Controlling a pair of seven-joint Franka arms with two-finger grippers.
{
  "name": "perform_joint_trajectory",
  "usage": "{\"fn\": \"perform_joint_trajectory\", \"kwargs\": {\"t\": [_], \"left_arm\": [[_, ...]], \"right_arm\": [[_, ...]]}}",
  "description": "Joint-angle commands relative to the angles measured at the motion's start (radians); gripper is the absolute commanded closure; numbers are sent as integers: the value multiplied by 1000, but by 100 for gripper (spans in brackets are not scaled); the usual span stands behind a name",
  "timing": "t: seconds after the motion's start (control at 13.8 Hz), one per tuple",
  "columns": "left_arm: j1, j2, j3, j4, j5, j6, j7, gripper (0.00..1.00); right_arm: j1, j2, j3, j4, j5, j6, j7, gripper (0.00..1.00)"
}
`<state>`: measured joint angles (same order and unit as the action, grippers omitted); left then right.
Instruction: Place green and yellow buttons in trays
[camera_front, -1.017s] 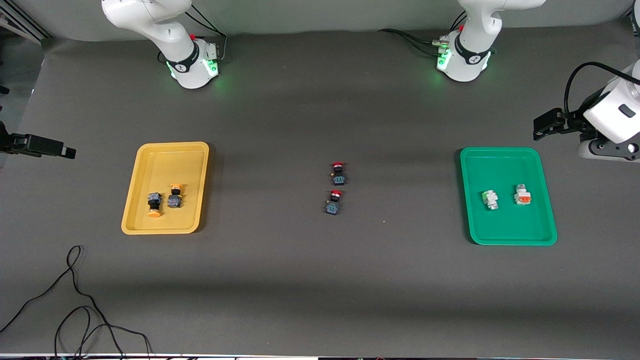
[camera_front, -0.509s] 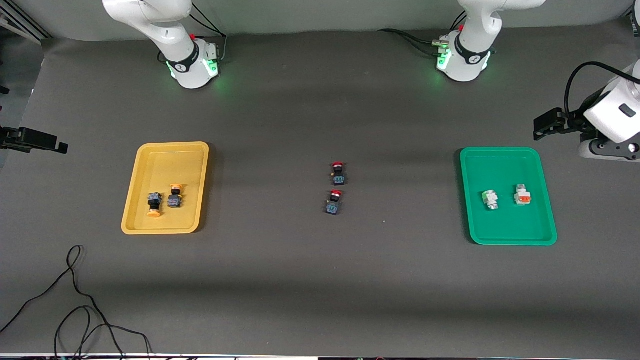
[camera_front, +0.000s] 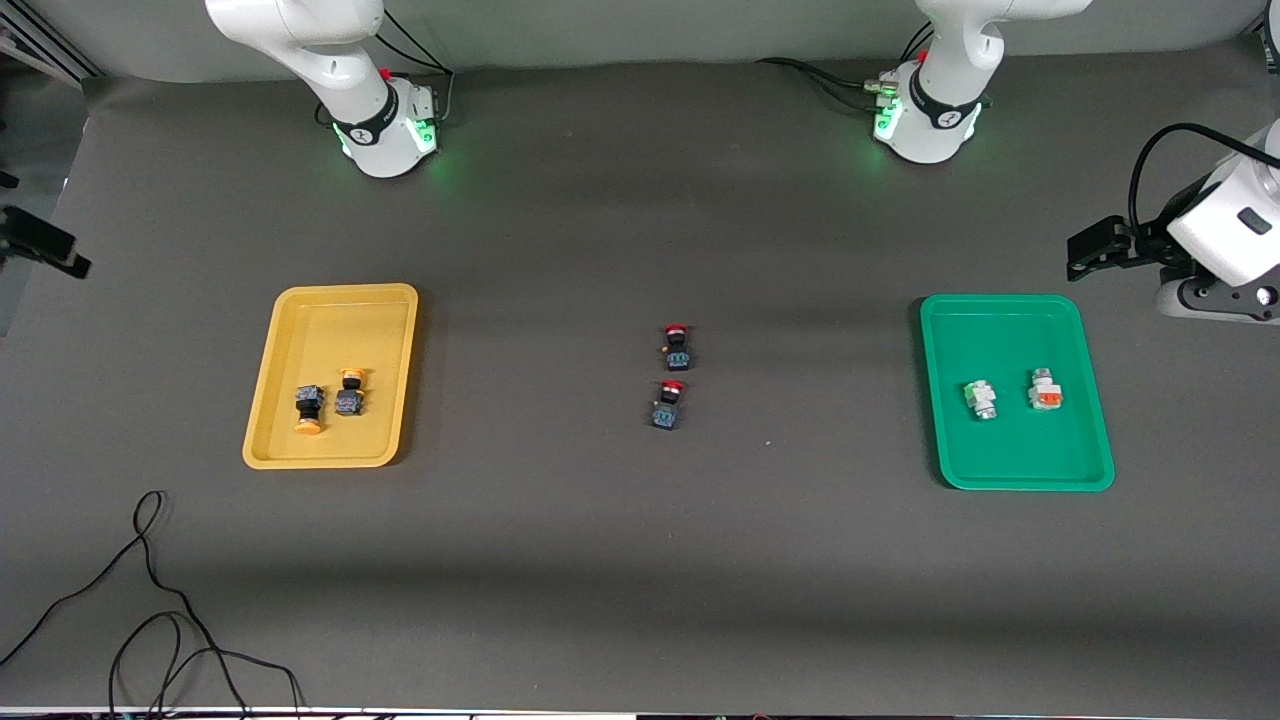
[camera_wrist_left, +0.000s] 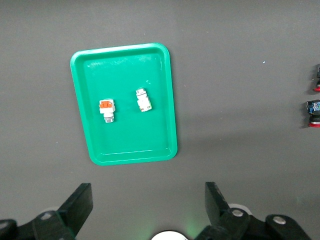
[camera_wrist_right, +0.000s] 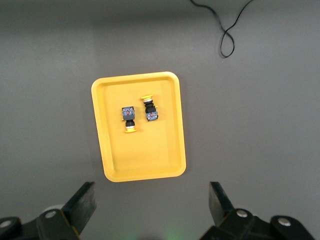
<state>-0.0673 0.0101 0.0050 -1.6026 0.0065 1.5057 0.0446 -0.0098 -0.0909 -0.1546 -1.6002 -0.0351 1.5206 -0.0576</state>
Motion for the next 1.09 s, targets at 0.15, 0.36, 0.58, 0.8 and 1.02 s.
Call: {"fn": "perform_joint_trajectory", "kwargs": {"t": [0.15, 0.36, 0.58, 0.8, 1.02], "left_arm": [[-2, 2, 1, 16, -3, -15, 14, 0], [-2, 2, 1, 16, -3, -12, 14, 0], [-5, 2, 1, 16, -3, -12, 14, 0], [-3, 2, 1, 18, -3, -12, 14, 0], [-5, 2, 0, 18, -2, -12, 14, 0]], "right_arm": [[-9, -41, 12, -4, 46, 16, 27, 0], [1, -24, 3, 0, 47, 16, 18, 0], [5, -18, 6, 5, 47, 16, 12, 0], [5, -18, 10, 5, 47, 16, 12, 0], [5, -18, 10, 5, 47, 16, 12, 0]]}}
